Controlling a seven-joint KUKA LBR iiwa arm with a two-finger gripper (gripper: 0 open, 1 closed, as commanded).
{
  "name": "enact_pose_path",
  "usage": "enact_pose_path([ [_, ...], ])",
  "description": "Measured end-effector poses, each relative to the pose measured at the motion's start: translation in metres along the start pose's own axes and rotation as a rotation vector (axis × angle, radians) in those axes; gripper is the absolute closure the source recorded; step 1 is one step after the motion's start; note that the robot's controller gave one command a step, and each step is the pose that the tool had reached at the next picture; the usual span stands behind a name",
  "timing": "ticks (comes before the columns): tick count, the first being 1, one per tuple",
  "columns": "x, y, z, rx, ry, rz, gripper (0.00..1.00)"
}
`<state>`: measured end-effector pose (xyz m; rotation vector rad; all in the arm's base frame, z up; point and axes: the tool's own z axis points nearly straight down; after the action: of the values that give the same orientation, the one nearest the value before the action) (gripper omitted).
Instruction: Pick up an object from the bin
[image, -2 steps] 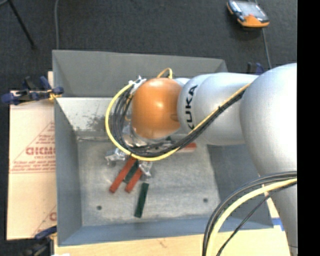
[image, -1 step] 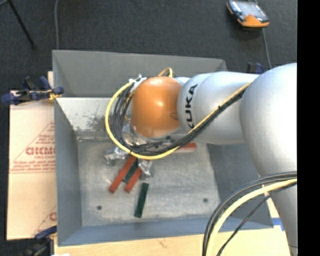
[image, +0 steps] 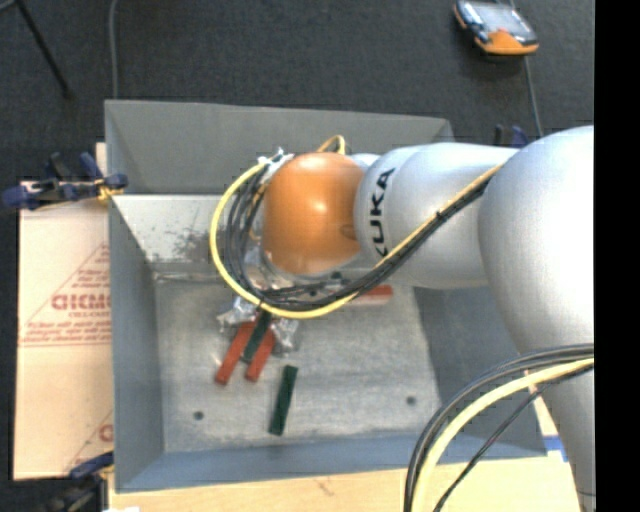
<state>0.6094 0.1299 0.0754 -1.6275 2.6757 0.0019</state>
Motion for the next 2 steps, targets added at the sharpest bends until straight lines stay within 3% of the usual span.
enact_pose_path([
  [2,-0.002,-0.005,-0.081,0.003,0.003,0.015,1.00],
])
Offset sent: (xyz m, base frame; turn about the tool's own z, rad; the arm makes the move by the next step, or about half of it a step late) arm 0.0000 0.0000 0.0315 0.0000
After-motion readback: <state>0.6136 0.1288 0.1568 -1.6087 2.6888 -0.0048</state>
